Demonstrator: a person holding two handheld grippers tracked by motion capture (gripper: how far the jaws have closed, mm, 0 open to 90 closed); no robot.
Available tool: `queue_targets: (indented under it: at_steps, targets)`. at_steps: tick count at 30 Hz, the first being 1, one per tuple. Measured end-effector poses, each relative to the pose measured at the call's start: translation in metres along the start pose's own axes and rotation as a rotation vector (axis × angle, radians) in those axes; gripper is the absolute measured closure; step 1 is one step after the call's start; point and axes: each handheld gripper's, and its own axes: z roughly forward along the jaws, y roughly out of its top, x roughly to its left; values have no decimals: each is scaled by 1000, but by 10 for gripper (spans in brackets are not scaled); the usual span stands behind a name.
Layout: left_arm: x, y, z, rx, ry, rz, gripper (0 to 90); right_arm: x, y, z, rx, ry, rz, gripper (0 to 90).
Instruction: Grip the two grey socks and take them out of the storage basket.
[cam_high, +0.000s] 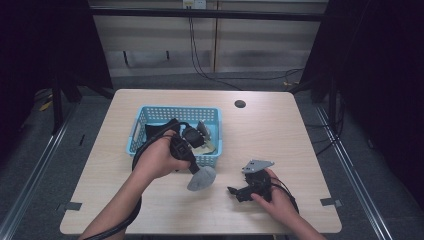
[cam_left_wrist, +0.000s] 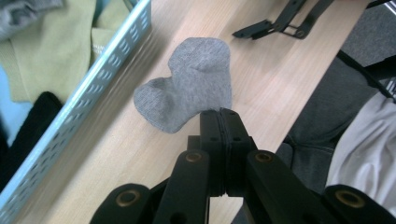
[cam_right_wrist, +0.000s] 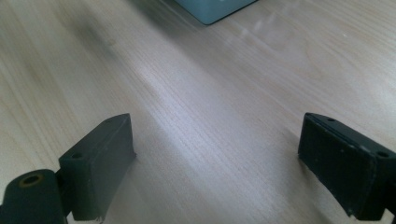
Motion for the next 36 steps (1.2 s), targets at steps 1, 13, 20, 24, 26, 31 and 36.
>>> queue_targets:
  at_steps: [1, 13, 20, 24, 26, 31, 36]
  targets:
    - [2, -2, 6, 2, -8, -3, 892, 0, 0, 0, 0, 0, 1, 101]
    - [16, -8, 10, -47, 60, -33, 632, 0, 0, 0, 0, 0, -2, 101]
    - [31, -1, 2, -131, 97, -85, 480, 0, 0, 0, -2, 0, -4, 101]
    - [49, 6, 3, -157, 118, -123, 408, 0, 0, 0, 0, 0, 0, 101]
    - [63, 10, 8, -204, 130, -157, 365, 0, 0, 0, 0, 0, -1, 101]
    - [85, 17, 15, -235, 152, -196, 330, 0, 0, 0, 1, 0, 2, 101]
    - [99, 26, 26, -251, 168, -221, 309, 0, 0, 0, 1, 0, 1, 101]
